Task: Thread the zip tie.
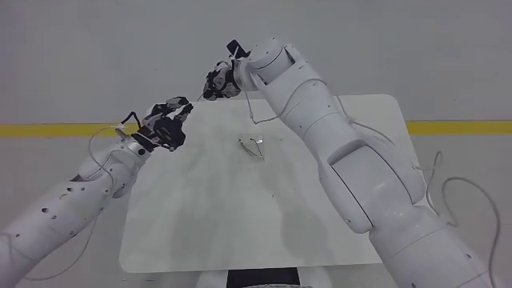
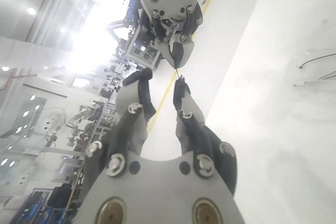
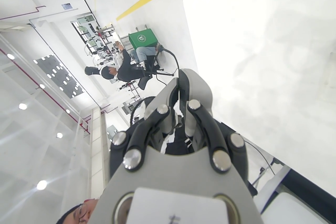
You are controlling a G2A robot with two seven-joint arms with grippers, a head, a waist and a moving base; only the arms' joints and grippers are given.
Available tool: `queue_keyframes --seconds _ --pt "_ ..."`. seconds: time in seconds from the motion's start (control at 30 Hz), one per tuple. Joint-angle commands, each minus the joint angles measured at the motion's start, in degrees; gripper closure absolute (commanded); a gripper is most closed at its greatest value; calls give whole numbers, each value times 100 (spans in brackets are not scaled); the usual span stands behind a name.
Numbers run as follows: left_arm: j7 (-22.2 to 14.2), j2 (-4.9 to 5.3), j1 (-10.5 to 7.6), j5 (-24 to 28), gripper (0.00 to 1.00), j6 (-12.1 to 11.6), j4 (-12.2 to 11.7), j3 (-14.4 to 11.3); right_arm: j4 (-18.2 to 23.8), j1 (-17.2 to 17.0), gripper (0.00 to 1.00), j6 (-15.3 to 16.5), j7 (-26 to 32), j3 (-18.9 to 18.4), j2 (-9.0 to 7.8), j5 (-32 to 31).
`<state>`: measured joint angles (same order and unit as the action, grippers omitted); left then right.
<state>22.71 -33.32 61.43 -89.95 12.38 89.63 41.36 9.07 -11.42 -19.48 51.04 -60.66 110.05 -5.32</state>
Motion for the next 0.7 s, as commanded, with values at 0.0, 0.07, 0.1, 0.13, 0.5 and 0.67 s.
queue_keyframes --seconds 0.0,0.07,0.1,0.13,0.5,0.67 --pt "-1 -13 -43 0 91 21 -33 -42 2 5 100 0 27 -5 1 4" --pt "-4 -28 -86 0 88 40 -63 -82 -2 12 100 0 74 -14 2 14" --pt "-4 -34 -102 0 87 45 -75 -99 -2 15 100 0 89 -18 1 18" --pt "-5 -41 -118 0 86 51 -87 -115 1 17 100 0 100 -22 0 22" --pt "-7 -123 -228 0 69 98 -167 -221 58 -11 100 0 260 -43 -6 24" --pt "14 -143 -263 0 71 91 -196 -250 96 -38 100 0 332 -43 11 33"
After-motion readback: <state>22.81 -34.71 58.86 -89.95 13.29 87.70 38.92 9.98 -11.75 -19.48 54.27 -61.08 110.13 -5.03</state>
